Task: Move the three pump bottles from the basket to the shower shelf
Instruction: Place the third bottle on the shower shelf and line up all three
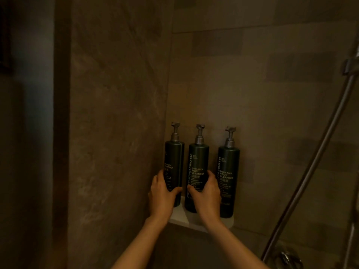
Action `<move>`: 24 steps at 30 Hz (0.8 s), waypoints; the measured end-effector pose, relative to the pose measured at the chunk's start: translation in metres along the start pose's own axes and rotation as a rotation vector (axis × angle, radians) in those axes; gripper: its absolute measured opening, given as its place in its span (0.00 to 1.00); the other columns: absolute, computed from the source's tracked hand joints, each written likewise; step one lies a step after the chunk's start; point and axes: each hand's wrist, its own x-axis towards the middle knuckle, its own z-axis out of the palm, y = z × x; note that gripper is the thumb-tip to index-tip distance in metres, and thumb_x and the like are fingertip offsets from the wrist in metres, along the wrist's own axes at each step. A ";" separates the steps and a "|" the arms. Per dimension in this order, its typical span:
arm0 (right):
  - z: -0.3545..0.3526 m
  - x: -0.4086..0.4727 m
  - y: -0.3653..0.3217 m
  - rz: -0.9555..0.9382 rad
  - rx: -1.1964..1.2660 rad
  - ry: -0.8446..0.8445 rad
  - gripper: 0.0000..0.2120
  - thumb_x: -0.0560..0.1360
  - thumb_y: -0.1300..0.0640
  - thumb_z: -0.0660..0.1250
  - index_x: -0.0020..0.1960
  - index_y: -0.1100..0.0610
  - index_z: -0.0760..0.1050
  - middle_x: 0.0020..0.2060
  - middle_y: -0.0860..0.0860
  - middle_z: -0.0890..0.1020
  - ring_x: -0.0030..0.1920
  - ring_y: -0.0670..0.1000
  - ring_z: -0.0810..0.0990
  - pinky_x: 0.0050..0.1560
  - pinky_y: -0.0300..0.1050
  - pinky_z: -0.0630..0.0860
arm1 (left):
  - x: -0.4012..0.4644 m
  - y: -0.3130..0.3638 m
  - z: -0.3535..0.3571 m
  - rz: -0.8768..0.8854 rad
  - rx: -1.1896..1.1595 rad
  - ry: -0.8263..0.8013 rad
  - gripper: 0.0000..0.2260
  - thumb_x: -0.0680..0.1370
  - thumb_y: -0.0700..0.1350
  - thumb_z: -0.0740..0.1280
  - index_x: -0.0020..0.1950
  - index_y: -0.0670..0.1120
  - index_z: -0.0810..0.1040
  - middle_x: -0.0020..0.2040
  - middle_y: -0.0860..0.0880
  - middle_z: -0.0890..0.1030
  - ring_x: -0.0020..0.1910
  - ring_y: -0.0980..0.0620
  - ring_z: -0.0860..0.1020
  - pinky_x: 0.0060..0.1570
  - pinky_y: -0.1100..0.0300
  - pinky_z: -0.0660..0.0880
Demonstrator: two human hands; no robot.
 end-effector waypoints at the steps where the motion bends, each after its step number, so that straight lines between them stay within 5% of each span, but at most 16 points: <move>1: 0.001 0.002 0.000 0.003 -0.005 0.002 0.35 0.70 0.59 0.73 0.72 0.57 0.61 0.65 0.54 0.73 0.66 0.52 0.73 0.64 0.46 0.70 | 0.001 0.000 0.001 0.004 0.002 -0.007 0.31 0.69 0.43 0.75 0.69 0.48 0.67 0.61 0.47 0.74 0.58 0.50 0.75 0.52 0.61 0.70; 24: 0.009 -0.007 0.003 0.008 -0.095 0.050 0.34 0.69 0.61 0.73 0.71 0.58 0.62 0.66 0.53 0.70 0.67 0.53 0.70 0.67 0.46 0.67 | 0.000 -0.011 0.009 -0.025 0.115 -0.025 0.33 0.72 0.43 0.71 0.74 0.49 0.60 0.68 0.46 0.70 0.64 0.48 0.72 0.61 0.50 0.73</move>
